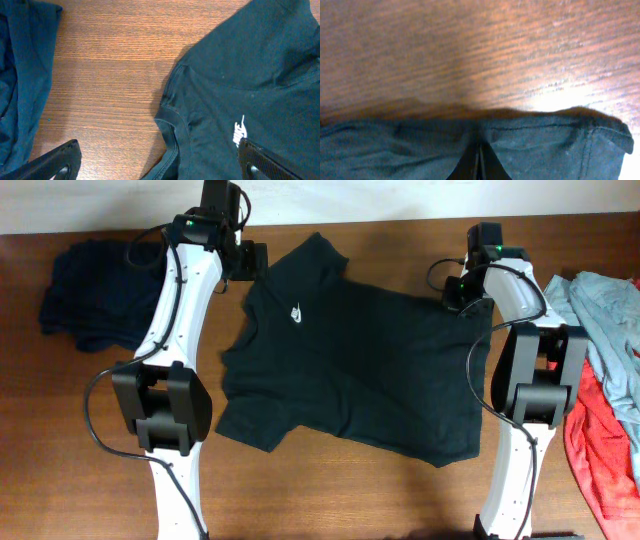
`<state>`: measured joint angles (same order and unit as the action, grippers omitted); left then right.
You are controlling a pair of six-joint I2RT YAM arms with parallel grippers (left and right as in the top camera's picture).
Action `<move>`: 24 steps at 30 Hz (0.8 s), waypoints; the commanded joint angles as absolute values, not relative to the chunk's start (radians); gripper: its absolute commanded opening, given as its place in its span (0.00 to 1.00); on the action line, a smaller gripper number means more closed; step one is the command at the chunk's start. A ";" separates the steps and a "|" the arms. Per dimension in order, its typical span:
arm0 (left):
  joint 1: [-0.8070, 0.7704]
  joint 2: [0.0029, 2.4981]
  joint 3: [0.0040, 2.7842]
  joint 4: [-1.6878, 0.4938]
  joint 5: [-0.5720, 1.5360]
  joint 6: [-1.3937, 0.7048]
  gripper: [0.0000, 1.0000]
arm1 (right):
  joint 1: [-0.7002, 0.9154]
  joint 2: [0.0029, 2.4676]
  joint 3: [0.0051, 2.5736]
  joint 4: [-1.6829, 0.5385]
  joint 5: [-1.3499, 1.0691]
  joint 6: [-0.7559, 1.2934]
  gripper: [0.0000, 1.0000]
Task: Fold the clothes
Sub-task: 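Release the shirt and lift the right gripper away to the upper right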
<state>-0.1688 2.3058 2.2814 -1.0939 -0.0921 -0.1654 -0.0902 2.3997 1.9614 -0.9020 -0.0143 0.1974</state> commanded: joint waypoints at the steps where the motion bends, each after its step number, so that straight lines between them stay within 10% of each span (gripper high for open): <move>1: -0.167 2.298 2.286 -1.094 -0.102 -0.170 0.99 | -0.105 2.459 1.969 -0.866 0.010 0.192 0.04; 24: -0.167 2.298 2.286 -1.094 -0.102 -0.171 0.99 | -0.175 2.456 2.073 -0.673 -0.097 0.037 0.04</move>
<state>-0.1688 2.3058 2.2814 -1.0950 -0.0944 -0.1654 -0.1741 2.4504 2.0064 -0.6701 -0.0761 0.0731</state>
